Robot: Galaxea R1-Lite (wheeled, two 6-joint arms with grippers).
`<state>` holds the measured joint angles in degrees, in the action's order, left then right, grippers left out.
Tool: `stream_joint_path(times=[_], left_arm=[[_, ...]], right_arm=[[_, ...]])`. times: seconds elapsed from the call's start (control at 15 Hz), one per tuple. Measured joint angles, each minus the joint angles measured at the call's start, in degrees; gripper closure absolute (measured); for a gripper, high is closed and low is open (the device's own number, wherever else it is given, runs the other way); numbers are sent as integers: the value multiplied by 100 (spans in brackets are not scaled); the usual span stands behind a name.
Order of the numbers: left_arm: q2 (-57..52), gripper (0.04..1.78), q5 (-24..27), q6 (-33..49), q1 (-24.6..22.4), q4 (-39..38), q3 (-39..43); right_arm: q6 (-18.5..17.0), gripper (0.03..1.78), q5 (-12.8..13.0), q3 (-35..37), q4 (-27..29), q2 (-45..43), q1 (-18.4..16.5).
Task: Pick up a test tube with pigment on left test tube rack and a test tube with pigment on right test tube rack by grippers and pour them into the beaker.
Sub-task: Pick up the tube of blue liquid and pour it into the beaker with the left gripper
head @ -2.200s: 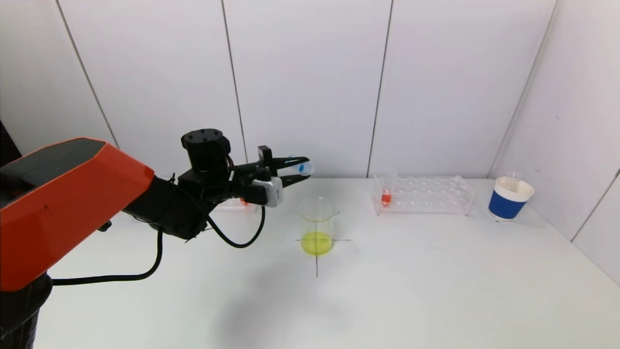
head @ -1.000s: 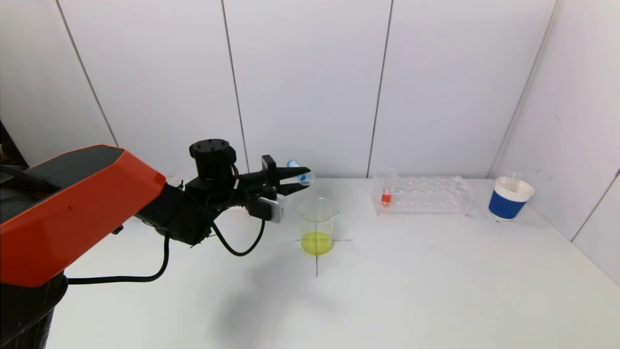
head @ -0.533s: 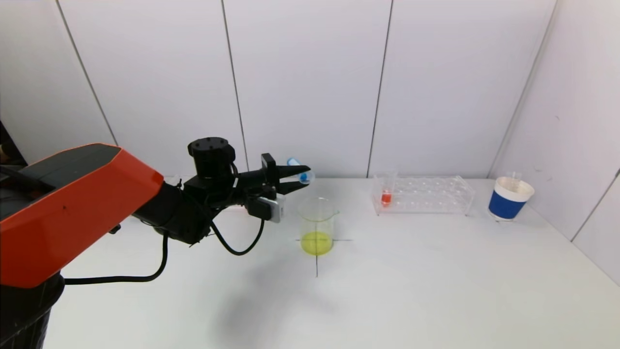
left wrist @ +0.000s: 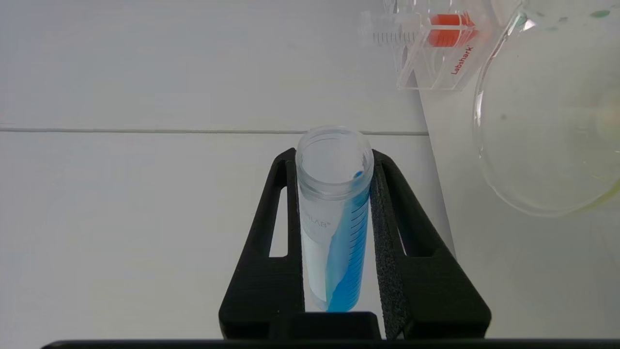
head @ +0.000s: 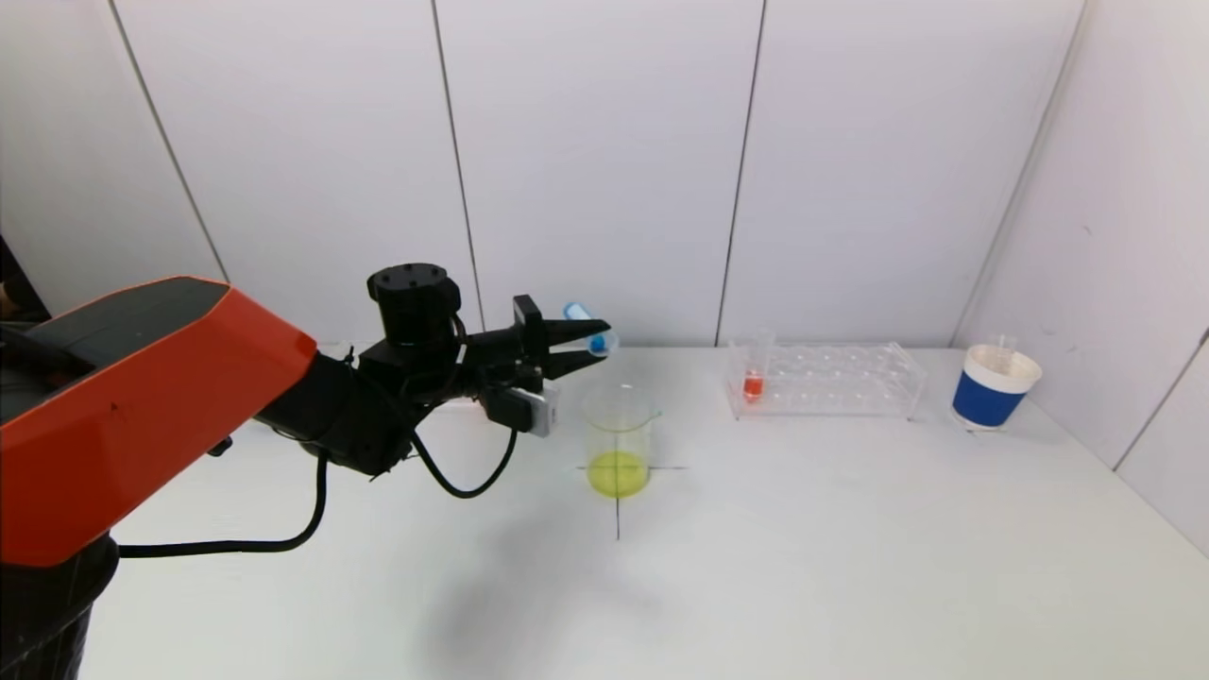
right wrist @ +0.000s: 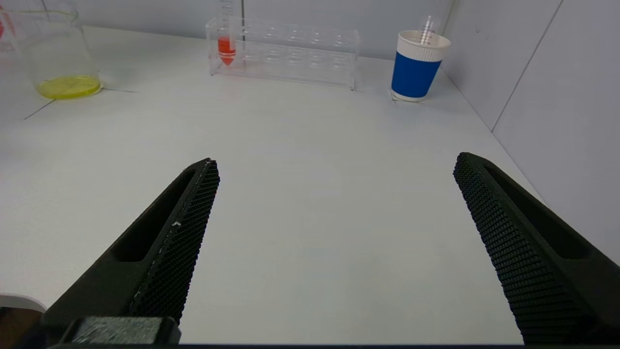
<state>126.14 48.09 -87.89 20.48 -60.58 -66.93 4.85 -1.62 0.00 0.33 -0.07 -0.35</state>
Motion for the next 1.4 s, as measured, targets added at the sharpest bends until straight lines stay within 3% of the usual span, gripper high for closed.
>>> stream_joint_path(times=[1.4], left_arm=[[-144,138,-184,-1230,52,824,6]], right_arm=[[2,5,0,0,0,0,0]])
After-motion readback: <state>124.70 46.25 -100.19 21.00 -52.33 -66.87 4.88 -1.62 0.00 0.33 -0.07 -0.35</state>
